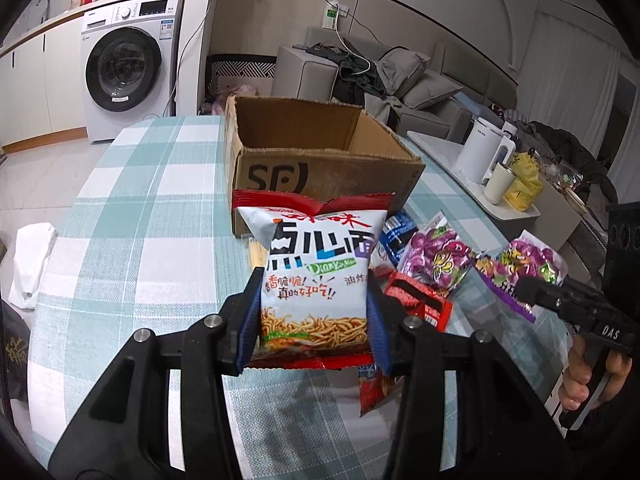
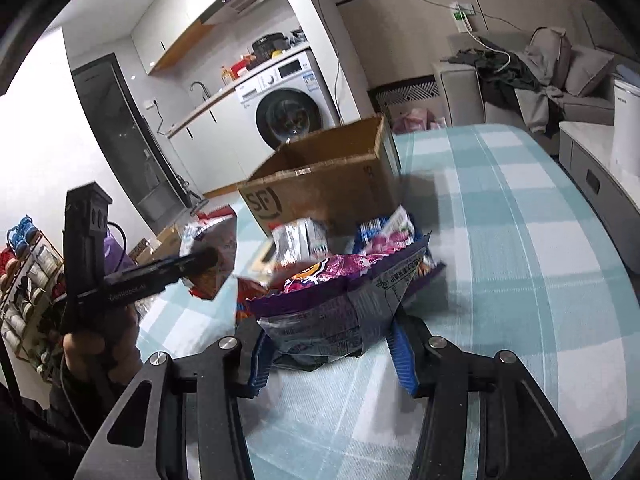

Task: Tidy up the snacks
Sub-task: 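Lift both held bags and carry them over the cardboard box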

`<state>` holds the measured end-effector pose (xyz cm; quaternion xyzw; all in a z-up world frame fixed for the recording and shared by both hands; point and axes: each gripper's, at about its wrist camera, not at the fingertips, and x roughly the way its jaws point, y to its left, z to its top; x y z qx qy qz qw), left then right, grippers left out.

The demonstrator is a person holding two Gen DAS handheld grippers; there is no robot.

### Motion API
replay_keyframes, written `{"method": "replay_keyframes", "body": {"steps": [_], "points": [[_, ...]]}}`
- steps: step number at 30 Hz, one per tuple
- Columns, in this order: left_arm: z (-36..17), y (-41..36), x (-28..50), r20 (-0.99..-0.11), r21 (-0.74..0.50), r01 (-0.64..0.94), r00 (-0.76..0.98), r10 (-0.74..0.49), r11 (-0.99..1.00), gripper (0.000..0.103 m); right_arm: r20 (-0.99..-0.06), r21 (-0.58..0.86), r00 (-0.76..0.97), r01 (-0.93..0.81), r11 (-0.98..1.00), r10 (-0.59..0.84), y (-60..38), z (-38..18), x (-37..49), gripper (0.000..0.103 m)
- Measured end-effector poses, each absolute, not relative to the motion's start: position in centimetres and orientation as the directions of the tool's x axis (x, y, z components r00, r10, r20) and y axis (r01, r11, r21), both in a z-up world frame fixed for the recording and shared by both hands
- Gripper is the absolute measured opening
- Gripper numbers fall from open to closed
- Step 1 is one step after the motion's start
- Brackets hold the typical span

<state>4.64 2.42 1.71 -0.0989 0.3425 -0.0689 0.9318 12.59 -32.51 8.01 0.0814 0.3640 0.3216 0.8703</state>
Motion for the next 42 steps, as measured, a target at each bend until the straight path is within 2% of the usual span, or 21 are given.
{"method": "replay_keyframes", "body": {"steps": [21,42], "points": [[5.8,3.4,6.5,-0.58,-0.215,0.043,0.798,-0.163,0.976,0.043,-0.481,0.361,0.558,-0.576,0.733,0.676,-29.4,14.2,18.6,0.05],[7.7,3.1,12.0,-0.571,-0.203,0.058,0.804,-0.166,0.978,0.043,-0.457,0.393,0.546,-0.583,0.711,0.702,-26.9,16.6,24.7,0.05]]}}
